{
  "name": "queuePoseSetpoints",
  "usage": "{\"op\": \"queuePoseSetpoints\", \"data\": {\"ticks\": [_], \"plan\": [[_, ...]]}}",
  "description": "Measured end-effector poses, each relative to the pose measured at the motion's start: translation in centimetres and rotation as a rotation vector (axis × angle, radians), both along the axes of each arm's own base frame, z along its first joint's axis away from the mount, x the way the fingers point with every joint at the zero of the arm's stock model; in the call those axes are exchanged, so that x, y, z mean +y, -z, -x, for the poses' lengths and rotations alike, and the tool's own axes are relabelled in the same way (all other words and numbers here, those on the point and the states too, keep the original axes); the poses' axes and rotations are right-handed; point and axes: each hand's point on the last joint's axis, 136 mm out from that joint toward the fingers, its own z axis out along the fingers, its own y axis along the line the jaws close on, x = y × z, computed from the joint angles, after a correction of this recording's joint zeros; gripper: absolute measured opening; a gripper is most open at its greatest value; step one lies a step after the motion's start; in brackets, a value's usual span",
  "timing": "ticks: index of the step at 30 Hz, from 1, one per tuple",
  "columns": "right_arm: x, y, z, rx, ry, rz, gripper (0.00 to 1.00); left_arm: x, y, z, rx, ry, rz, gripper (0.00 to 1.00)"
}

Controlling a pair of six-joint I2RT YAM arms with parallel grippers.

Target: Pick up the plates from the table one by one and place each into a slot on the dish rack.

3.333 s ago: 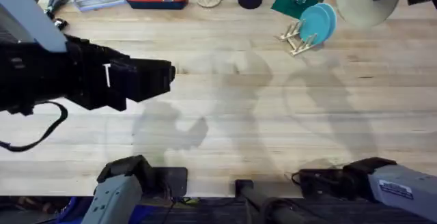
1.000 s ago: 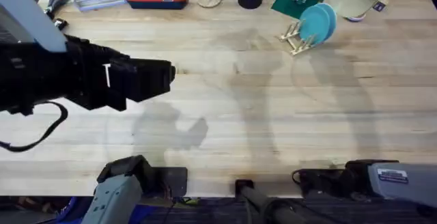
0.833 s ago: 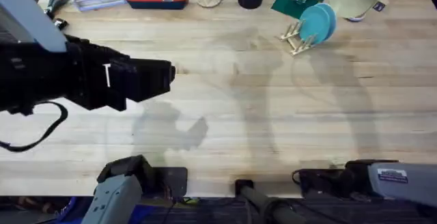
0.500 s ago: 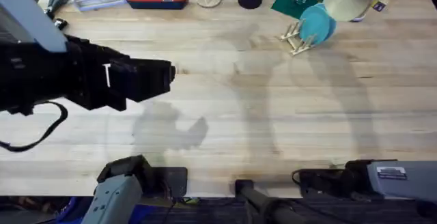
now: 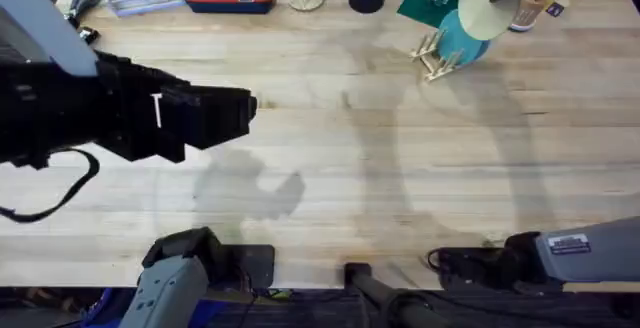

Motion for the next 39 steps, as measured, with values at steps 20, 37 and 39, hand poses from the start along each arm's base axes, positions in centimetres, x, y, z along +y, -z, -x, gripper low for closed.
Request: {"op": "queuePoseSetpoints", "data": {"ticks": [20, 37, 39], "plan": [[0.0, 2.6, -2.3, 0.019, -0.048, 0.026, 0.030, 0.0, 0.0, 0.0, 0.000, 0.000, 0.000, 0.994], [0.0, 2.5, -3.5, -0.022, -0.073, 0.040, 0.029, 0.0, 0.0, 0.0, 0.000, 0.000, 0.000, 0.994], [0.0, 2.9, -3.7, -0.015, -0.073, 0.041, 0.029, 0.0, 0.0, 0.0, 0.000, 0.000, 0.000, 0.994]]}}
